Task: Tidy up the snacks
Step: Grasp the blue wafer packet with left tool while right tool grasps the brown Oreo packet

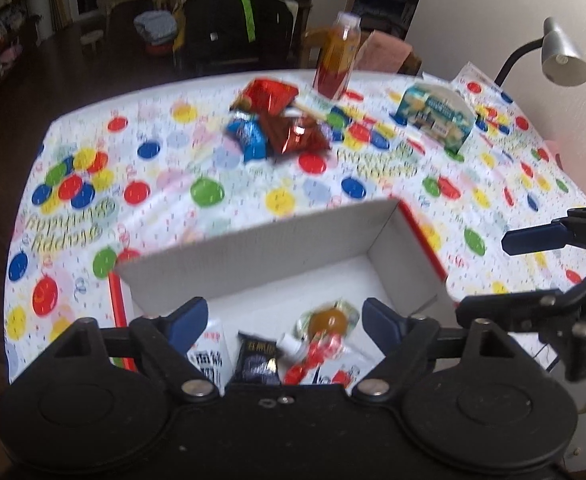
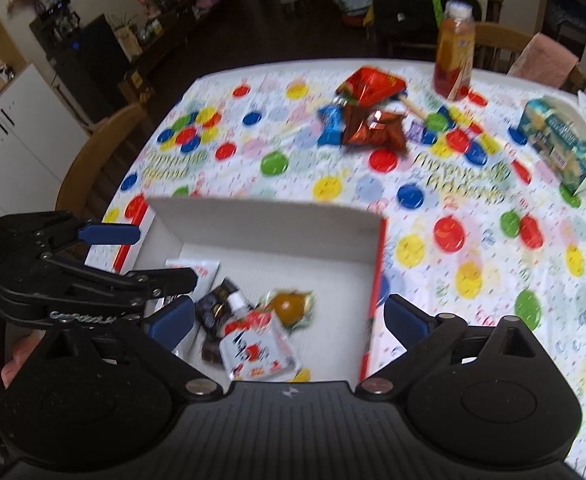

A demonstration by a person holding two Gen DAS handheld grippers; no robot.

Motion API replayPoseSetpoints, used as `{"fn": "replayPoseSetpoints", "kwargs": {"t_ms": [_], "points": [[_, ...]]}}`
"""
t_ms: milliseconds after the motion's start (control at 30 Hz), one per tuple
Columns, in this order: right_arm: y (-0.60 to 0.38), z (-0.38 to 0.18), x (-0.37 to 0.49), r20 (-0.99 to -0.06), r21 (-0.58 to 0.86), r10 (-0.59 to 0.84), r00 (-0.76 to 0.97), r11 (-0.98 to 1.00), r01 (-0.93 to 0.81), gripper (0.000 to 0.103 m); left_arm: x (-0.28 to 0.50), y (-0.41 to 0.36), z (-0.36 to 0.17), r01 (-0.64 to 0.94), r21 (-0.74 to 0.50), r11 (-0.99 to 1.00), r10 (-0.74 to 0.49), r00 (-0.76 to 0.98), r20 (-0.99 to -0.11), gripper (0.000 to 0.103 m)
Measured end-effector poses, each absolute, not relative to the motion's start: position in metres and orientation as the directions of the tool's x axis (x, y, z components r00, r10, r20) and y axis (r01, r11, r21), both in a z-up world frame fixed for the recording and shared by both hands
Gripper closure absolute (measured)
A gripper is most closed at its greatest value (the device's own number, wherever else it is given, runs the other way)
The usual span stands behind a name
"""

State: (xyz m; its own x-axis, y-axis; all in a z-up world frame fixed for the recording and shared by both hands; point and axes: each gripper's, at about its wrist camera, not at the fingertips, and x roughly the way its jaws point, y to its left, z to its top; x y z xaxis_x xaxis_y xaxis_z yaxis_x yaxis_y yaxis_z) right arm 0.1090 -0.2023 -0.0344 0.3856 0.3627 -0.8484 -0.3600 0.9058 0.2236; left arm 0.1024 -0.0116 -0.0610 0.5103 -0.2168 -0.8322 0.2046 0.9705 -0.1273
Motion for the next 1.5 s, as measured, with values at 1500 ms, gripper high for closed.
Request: {"fn": "replayPoseSetpoints", "kwargs": {"t_ms": [1500], "points": [[-0.200,-0.127,0.368,-0.862,-0.036,0.363,0.355,0.654,-0.755,0.001,0.326,-0.011,-0.109,-0.080,-0.042,0.996,0.010,0.561,-0.828,0.001]]}}
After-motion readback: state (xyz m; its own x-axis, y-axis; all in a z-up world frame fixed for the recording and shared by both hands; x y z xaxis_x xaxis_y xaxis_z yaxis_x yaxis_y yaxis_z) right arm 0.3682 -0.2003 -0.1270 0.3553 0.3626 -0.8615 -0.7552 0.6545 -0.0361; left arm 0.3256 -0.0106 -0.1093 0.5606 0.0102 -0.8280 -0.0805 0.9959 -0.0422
